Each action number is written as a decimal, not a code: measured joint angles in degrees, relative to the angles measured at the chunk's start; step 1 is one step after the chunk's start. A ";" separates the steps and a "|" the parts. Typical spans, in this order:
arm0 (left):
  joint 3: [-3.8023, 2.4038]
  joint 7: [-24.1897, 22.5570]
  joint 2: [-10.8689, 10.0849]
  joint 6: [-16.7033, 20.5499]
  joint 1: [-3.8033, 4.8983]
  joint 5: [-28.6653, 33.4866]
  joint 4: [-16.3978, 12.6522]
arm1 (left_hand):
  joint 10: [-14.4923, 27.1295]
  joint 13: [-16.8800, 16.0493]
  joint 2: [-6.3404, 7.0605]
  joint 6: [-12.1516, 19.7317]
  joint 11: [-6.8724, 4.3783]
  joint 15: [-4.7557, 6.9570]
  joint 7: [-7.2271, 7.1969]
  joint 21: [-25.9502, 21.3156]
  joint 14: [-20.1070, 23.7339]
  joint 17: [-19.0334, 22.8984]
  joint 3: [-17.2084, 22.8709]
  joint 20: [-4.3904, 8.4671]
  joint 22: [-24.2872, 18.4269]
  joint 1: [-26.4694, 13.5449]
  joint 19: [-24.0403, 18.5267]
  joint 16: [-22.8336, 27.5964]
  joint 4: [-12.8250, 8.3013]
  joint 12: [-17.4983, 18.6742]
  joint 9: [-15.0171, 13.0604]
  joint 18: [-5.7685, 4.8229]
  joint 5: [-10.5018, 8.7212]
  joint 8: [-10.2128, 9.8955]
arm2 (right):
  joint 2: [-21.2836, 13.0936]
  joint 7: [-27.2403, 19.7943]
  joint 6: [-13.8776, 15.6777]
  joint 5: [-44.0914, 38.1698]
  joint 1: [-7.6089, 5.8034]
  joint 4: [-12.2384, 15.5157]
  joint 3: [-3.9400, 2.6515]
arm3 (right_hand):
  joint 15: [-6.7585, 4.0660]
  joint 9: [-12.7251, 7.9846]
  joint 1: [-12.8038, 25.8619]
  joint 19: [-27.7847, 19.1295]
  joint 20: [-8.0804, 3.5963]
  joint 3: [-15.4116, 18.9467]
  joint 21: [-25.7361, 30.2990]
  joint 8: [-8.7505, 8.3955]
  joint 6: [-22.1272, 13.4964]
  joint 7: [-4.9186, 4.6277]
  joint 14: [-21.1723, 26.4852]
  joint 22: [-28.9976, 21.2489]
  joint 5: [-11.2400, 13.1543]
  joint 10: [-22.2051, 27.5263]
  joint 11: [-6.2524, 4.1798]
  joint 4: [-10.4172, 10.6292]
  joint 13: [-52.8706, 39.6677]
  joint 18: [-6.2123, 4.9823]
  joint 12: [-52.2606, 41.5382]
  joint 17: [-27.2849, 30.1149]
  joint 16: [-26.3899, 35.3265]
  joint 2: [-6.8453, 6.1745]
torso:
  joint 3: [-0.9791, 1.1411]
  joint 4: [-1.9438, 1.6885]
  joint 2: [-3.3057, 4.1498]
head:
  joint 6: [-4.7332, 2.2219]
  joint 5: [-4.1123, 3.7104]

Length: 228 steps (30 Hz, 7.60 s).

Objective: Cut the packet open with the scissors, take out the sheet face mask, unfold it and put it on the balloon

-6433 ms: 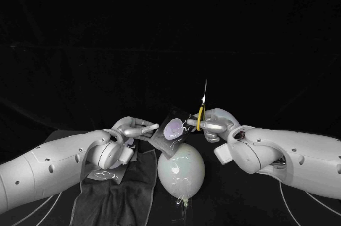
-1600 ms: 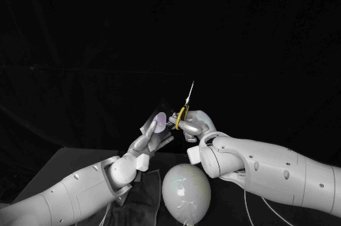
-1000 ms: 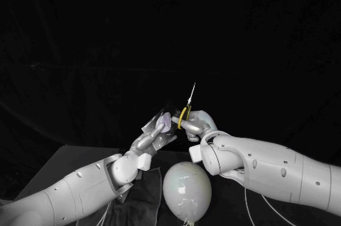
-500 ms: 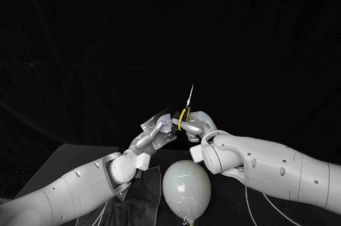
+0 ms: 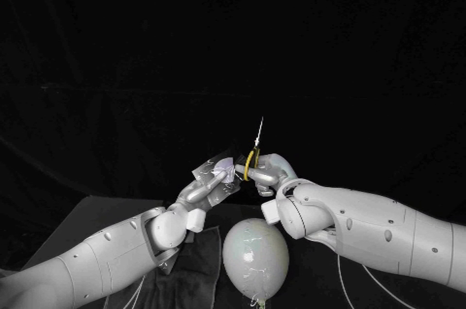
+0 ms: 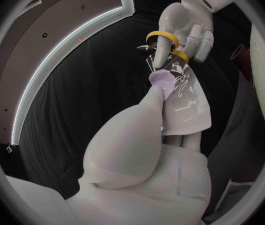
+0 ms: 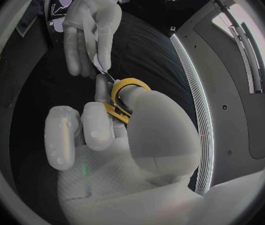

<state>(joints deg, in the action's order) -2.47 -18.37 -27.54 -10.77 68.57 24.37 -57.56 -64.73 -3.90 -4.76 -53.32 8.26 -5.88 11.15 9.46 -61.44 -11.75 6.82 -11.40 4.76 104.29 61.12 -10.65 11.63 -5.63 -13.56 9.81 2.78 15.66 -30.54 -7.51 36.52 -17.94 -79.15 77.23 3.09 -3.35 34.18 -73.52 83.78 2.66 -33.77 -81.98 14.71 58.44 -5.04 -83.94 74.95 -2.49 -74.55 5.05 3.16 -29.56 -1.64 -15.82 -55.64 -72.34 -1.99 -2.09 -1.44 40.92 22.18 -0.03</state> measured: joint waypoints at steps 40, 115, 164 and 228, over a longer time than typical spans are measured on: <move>0.10 -2.04 -3.64 12.00 1.89 -9.72 -3.92 | -6.77 0.25 6.75 -1.93 -1.32 1.79 -1.02 2.43 -5.54 -3.57 21.51 1.96 -0.10 -11.74 4.00 -0.25 -2.85 1.69 0.00 0.04 -0.16 3.78 | -16.66 -0.22 -7.78 5.42 -0.02 10.36 3.42 | 2.06 -0.13 4.04 -5.86 2.47 -0.57 11.93 -2.98 -1.77 -1.94 5.54 0.00 -0.50 0.22 -0.25 -2.77 11.28 -3.30 10.19 12.69 8.61 -1.67 | 0.14 0.13 0.02 | 1.36 -0.39; 1.87 10.20 -2.73 18.94 5.82 -21.95 -14.59 | -7.57 0.25 8.37 -1.92 -1.73 1.87 -1.03 3.13 -6.22 -4.28 23.95 2.39 -0.10 -15.04 4.41 -0.25 -4.69 1.87 0.00 -0.02 -0.15 4.39 | -38.98 5.54 -13.92 -3.70 7.42 34.93 8.73 | 1.24 15.86 7.92 0.17 1.00 15.52 -5.70 -3.70 -1.42 3.94 0.04 0.00 -0.47 -4.65 -6.33 6.32 -44.37 0.41 -13.52 -19.29 -17.46 -4.08 | 1.69 1.50 -0.43 | 7.88 -9.76; 1.96 13.21 1.16 16.83 8.23 -22.68 -14.42 | -7.67 0.25 8.18 -1.94 -1.83 1.85 -1.02 3.12 -6.23 -4.41 24.21 2.38 -0.10 -15.12 4.40 -0.24 -4.73 2.14 -0.53 -0.54 -0.16 4.51 | -40.01 1.62 -6.71 -15.31 13.12 37.44 9.08 | 2.95 4.40 12.08 -4.53 3.32 49.69 11.57 -11.26 -1.43 3.94 -0.08 -0.05 -0.73 -1.56 -4.98 14.29 -40.96 -2.35 -14.23 -19.27 -13.20 -12.61 | 3.15 2.15 -0.85 | 10.79 -11.04; 1.97 14.29 0.43 13.29 8.24 -24.45 -16.25 | -7.67 0.25 8.23 -1.93 -1.83 1.93 -1.02 3.11 -6.56 -4.53 24.49 2.38 -0.10 -15.62 4.40 -0.21 -5.08 2.18 -0.80 -0.13 -0.18 4.48 | -40.19 4.53 -9.51 -16.08 12.65 38.36 8.98 | 2.60 2.52 12.90 -8.60 2.68 50.49 19.31 -10.72 -1.43 3.94 0.00 -0.01 -1.17 0.77 -2.58 14.17 -25.76 -3.73 -15.54 -19.31 -9.87 -14.61 | 3.23 2.12 -1.01 | 11.57 -11.03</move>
<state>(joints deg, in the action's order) -0.50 -4.08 -27.10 2.52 76.81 -0.08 -73.81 -72.41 -3.65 3.47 -55.25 6.42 -3.95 10.13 12.57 -68.01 -16.29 31.31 -9.02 4.66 88.67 65.52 -10.86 6.55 -3.44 -14.36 9.68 2.60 20.14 -70.73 -2.98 27.00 -34.02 -66.50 115.58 12.07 -0.76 36.70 -60.62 75.18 5.35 16.72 -62.67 3.99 57.00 -1.09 -83.94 74.94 -3.67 -73.78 2.47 17.32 -55.32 -5.37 -31.37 -74.95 -82.21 -16.60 1.14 0.68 39.91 33.74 -11.06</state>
